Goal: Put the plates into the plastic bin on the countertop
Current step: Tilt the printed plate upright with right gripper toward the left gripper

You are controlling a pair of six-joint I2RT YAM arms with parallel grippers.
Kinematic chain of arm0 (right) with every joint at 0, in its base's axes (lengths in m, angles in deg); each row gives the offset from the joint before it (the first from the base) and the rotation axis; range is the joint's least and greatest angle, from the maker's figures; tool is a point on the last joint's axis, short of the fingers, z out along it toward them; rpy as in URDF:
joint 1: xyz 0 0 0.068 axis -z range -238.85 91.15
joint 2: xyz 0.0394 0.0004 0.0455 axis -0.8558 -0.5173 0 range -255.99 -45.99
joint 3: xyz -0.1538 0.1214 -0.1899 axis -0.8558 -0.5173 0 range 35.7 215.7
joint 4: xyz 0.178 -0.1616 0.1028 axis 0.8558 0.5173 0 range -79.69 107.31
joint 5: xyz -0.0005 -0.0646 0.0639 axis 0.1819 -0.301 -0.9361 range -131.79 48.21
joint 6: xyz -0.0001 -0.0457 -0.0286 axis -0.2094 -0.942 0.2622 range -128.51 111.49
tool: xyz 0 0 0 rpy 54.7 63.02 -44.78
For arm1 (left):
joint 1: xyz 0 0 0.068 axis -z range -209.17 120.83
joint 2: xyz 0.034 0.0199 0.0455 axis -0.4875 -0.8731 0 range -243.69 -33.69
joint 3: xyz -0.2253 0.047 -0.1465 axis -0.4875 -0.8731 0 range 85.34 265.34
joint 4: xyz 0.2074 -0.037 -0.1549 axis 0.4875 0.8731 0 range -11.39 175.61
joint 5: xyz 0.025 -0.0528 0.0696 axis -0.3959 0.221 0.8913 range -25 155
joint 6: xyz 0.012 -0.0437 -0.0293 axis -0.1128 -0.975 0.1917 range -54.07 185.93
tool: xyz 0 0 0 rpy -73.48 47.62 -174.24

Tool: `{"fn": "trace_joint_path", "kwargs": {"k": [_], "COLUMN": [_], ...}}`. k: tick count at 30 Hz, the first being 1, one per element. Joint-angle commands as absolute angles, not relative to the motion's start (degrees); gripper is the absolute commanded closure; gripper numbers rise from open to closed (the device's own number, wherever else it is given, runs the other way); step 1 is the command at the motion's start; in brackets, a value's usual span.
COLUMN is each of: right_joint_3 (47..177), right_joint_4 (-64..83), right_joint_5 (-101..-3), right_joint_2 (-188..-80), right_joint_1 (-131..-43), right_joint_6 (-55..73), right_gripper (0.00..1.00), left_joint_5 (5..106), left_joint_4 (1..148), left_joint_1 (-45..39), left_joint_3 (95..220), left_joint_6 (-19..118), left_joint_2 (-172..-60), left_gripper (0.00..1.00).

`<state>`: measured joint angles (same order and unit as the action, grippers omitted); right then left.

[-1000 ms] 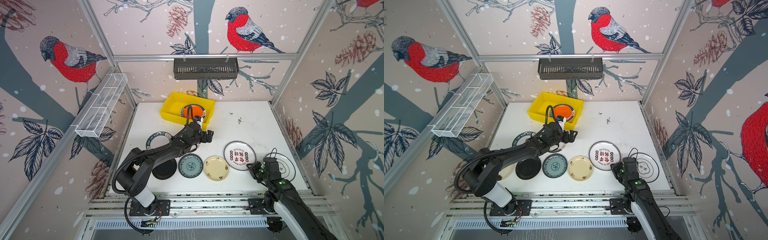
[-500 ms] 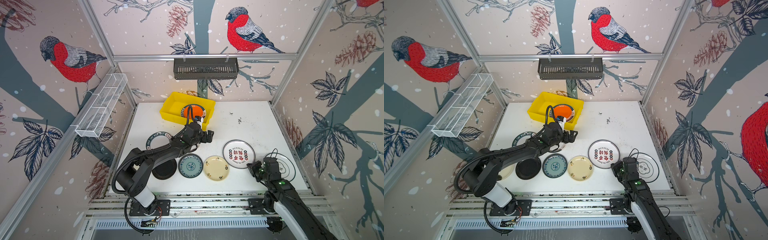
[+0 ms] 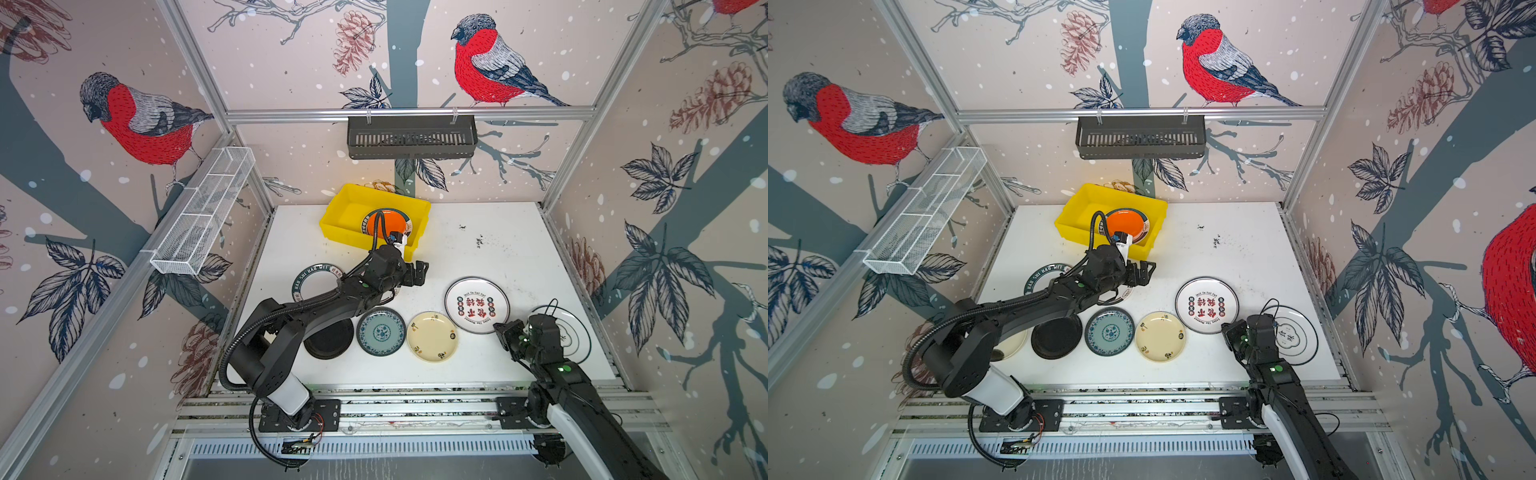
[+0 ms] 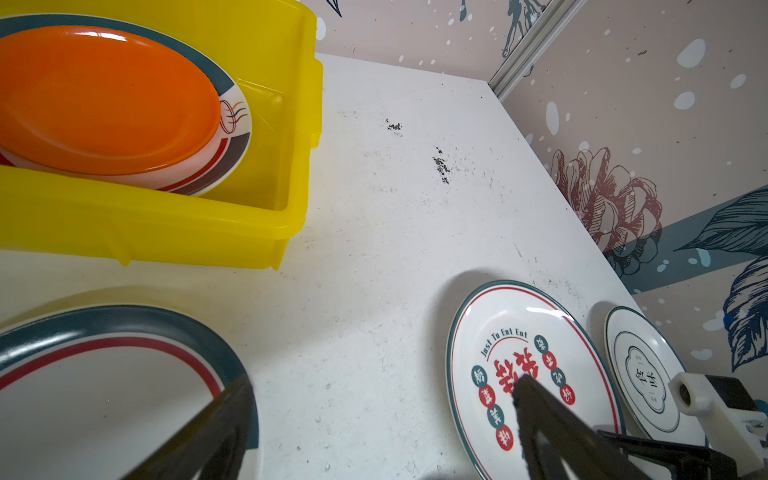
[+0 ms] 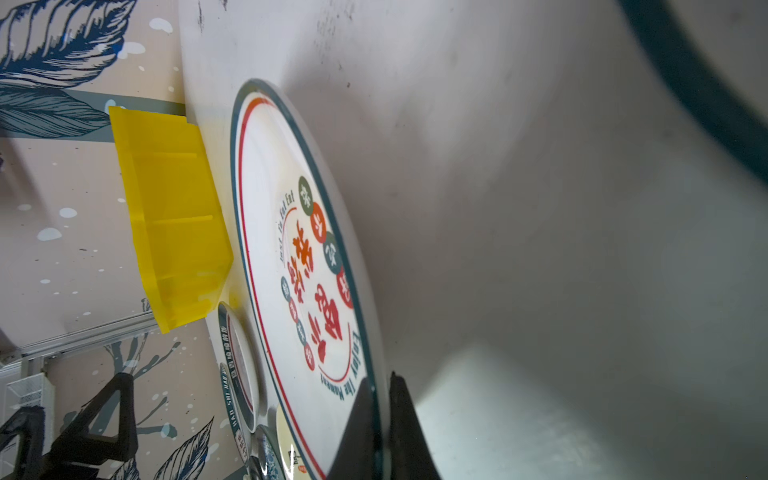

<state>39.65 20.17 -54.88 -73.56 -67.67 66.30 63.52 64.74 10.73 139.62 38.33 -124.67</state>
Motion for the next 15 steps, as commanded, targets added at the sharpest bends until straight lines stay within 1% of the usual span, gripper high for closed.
{"fn": "trace_joint_path", "kwargs": {"k": [1, 8, 15], "right_joint_3": [38.0, 40.0, 43.05], "right_joint_4": [24.5, 21.84, 20.07], "right_joint_5": [-55.21, -55.24, -53.88], "right_joint_2": [-72.22, -71.75, -73.83], "right_joint_1": [-67.49, -67.47, -67.77], "right_joint_6": [68.68, 68.94, 64.74], "right_gripper": [0.98, 0.98, 0.98], "left_joint_5": [63.56, 62.21, 61.9], "left_joint_4": [63.09, 62.14, 57.7], "left_joint_1": [10.82, 10.82, 10.82], "left_joint_3": [139.14, 138.87, 135.84], "left_joint_6": [38.16, 37.85, 37.97], "left_joint_2": [-124.05, -123.76, -121.88], "left_gripper": [0.03, 0.03, 0.03]}}
